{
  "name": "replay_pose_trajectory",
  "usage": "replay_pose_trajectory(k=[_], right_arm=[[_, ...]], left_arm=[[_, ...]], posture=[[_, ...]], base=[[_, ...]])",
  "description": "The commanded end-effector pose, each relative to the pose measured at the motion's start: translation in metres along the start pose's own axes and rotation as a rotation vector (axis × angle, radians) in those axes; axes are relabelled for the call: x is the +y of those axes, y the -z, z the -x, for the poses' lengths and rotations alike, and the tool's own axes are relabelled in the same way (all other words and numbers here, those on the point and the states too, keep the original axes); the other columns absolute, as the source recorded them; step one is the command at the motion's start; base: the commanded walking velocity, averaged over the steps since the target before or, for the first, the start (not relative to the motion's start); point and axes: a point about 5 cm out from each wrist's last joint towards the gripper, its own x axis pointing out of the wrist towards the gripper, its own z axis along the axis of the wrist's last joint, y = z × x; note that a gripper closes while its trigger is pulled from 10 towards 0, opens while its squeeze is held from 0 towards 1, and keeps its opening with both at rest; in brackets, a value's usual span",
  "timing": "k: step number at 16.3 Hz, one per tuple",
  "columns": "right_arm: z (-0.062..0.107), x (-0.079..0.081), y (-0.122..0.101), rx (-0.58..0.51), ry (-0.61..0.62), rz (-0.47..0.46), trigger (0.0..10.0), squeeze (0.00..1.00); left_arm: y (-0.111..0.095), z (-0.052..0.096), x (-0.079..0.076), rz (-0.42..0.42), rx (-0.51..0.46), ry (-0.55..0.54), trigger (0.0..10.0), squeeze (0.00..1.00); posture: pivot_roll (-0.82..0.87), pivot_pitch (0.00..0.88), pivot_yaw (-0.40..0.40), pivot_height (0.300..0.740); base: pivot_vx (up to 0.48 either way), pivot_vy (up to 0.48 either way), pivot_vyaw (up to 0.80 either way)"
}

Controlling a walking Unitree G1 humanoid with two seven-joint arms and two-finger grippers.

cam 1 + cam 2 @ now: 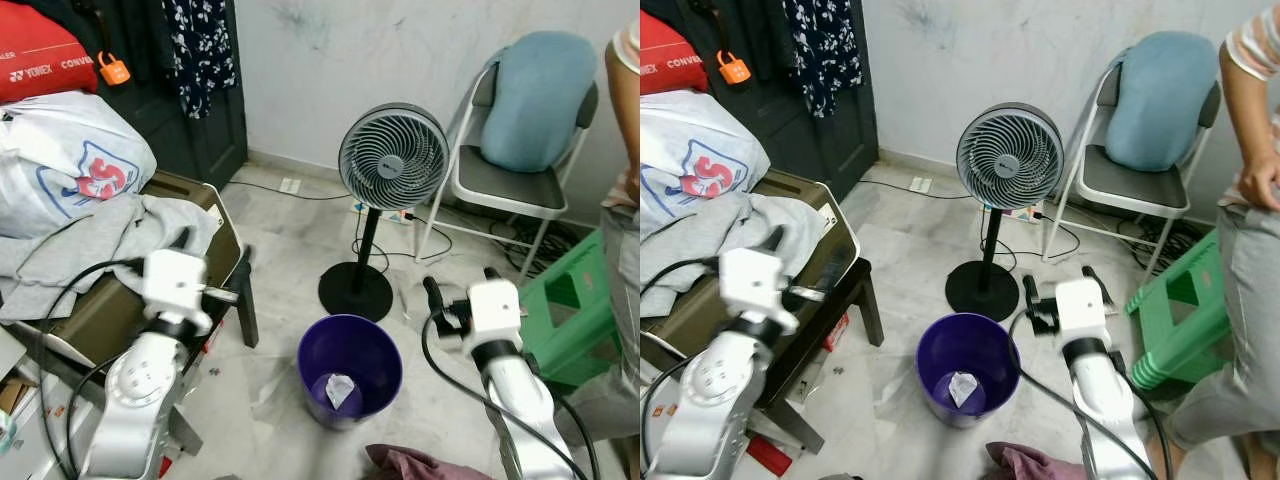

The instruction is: Clean up the room

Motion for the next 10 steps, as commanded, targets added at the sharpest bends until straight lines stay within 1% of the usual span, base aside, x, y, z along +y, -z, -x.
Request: replay_pose_trajectory(k=[1,2,3,4,6,7,8,9,10], right_arm=[[0.001,-0.006,-0.007,-0.016,0.028,-0.004,10.0,1.00],[0.001,-0.008,-0.007,-0.016,0.036,-0.007,10.0,1.00],[0.000,-0.009,-0.008,-0.016,0.043,-0.013,10.0,1.00],[-0.001,-0.010,-0.011,-0.018,0.056,-0.029,10.0,1.00],[0.004,-0.009,-0.012,-0.013,0.050,-0.035,10.0,1.00],[0.012,-0.009,-0.012,0.000,0.029,-0.034,10.0,1.00],[0.015,-0.005,-0.009,0.033,-0.002,-0.039,10.0,0.35],[0.015,-0.003,-0.006,0.049,-0.022,-0.028,10.0,0.00],[0.011,-0.001,-0.009,0.039,-0.027,-0.014,10.0,0.00]], left_arm=[[0.006,0.004,0.003,0.007,0.020,-0.037,10.0,0.00],[0.009,0.008,0.004,0.007,0.026,-0.045,10.0,0.00],[0.009,0.007,0.003,0.009,0.025,-0.042,10.0,0.00],[0.008,0.003,0.003,0.007,0.016,-0.039,10.0,0.00],[0.007,0.002,0.004,0.016,0.012,-0.044,10.0,0.00],[0.008,0.004,0.004,0.036,0.017,-0.057,10.0,0.00],[0.012,0.008,0.002,0.037,0.033,-0.052,10.0,0.00],[0.014,0.011,0.000,0.047,0.043,-0.046,10.0,0.00],[0.014,0.010,-0.004,0.050,0.042,-0.030,10.0,0.00]], posture=[[-0.06,0.000,-0.038,0.740],[-0.06,0.000,-0.034,0.740],[-0.06,0.000,-0.033,0.740],[-0.06,0.000,-0.033,0.740],[-0.06,0.000,-0.030,0.740],[-0.06,0.000,-0.022,0.740],[-0.07,0.000,-0.009,0.740],[-0.07,0.000,-0.008,0.740],[-0.07,0.000,-0.006,0.740]], base=[[0.000,0.000,0.00],[0.000,0.000,0.00],[0.000,0.000,0.00],[0.000,0.000,0.00],[0.000,0.000,0.00],[0.000,0.000,0.00],[0.000,0.000,0.00],[0.000,0.000,0.00],[0.000,0.000,0.00]])
